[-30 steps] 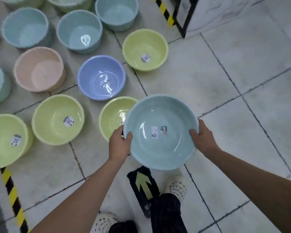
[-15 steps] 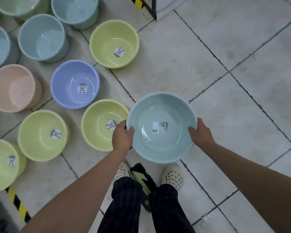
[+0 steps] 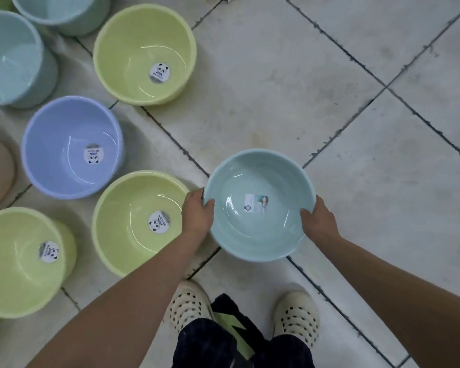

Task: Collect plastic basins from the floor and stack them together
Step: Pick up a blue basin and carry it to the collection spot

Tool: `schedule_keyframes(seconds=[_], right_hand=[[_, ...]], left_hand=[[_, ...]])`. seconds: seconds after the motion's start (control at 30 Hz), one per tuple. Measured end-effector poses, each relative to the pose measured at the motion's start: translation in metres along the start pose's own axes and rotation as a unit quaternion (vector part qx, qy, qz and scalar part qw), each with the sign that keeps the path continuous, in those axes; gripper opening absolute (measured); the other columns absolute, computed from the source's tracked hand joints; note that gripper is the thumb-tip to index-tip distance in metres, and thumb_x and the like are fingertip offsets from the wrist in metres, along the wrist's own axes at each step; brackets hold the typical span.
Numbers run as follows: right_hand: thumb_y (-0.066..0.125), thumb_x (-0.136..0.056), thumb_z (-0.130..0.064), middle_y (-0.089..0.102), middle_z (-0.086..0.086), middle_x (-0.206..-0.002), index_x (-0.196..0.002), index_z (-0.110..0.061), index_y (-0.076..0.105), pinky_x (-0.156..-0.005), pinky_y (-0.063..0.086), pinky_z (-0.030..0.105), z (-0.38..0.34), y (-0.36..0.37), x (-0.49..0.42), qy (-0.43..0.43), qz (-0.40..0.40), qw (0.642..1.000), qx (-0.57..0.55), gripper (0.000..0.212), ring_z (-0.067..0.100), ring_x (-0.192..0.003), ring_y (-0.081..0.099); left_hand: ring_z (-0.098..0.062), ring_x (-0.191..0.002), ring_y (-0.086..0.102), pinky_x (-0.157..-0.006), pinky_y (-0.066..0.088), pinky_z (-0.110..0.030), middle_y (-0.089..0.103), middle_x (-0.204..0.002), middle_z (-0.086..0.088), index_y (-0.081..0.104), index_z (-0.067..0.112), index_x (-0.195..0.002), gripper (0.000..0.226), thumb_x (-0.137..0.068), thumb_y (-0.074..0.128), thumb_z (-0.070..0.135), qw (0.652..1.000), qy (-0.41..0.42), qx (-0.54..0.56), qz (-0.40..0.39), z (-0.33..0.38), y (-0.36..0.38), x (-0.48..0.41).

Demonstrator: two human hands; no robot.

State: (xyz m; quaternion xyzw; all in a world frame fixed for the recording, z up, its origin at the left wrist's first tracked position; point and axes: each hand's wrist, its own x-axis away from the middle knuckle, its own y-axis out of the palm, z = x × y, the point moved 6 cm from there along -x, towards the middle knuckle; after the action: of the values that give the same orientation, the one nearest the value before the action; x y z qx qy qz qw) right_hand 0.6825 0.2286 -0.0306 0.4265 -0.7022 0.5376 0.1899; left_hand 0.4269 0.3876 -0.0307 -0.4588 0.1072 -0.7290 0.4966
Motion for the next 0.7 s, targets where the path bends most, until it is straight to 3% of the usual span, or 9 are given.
schedule_keyframes(seconds=[0.13,0.27,0.4,0.53,0.63,0.7], right_hand=[[0.045,-0.096,-0.016,0.060,0.020,-0.123,-0.145,-0.013,0.035,-0.087,0.047,0.039,0.017,0.022,-0.018,0.009,0.007,0.999,-0.031,0.050,0.039,-0.109,0.058],[0.045,-0.097,-0.014,0.060,0.017,-0.122,-0.140,-0.012,0.039,-0.084,0.046,0.037,0.030,0.037,-0.029,0.024,0.005,0.996,-0.082,0.044,0.034,-0.101,0.057],[0.045,-0.097,-0.015,0.058,0.010,-0.111,-0.136,-0.012,0.039,-0.076,0.042,0.032,0.038,0.042,-0.032,0.004,-0.005,0.996,-0.092,0.039,0.026,-0.089,0.051],[0.047,-0.093,-0.010,0.055,0.003,-0.108,-0.134,-0.011,0.044,-0.076,0.042,0.030,0.036,0.020,-0.033,-0.020,0.016,0.989,-0.149,0.041,0.024,-0.096,0.054],[0.048,-0.092,-0.008,0.055,0.000,-0.105,-0.134,-0.012,0.047,-0.064,0.042,0.024,0.027,-0.015,-0.038,-0.043,0.062,0.983,-0.166,0.042,0.021,-0.092,0.054],[0.050,-0.091,-0.008,0.055,-0.002,-0.106,-0.136,-0.016,0.047,-0.071,0.043,0.025,0.020,-0.041,-0.049,-0.051,0.091,0.979,-0.173,0.046,0.021,-0.095,0.054]], left_hand=[[-0.027,-0.092,0.062,-0.080,0.049,-0.032,0.066,-0.100,-0.005,0.066,0.014,-0.116,0.030,-0.090,0.053,0.007,0.999,0.019,0.022,-0.014,-0.011,0.017,-0.018],[-0.026,-0.090,0.064,-0.078,0.050,-0.031,0.069,-0.100,-0.004,0.064,0.021,-0.121,0.035,-0.091,0.051,0.008,0.999,0.007,0.019,-0.028,-0.018,0.032,-0.030],[-0.025,-0.095,0.062,-0.081,0.047,-0.031,0.068,-0.108,-0.007,0.061,0.015,-0.125,0.037,-0.090,0.053,0.006,0.996,0.048,-0.044,-0.054,-0.014,0.035,-0.043],[-0.022,-0.087,0.062,-0.074,0.049,-0.030,0.069,-0.098,-0.004,0.065,0.020,-0.117,0.036,-0.087,0.054,0.005,0.993,0.104,-0.031,-0.055,0.017,0.029,-0.044],[-0.021,-0.083,0.059,-0.073,0.049,-0.031,0.067,-0.094,-0.004,0.065,0.023,-0.114,0.034,-0.086,0.054,0.009,0.989,0.144,-0.026,-0.038,0.055,0.032,-0.048],[-0.023,-0.085,0.061,-0.074,0.051,-0.032,0.067,-0.097,-0.006,0.065,0.027,-0.114,0.035,-0.086,0.055,0.009,0.988,0.149,-0.004,-0.040,0.078,0.041,-0.055]])
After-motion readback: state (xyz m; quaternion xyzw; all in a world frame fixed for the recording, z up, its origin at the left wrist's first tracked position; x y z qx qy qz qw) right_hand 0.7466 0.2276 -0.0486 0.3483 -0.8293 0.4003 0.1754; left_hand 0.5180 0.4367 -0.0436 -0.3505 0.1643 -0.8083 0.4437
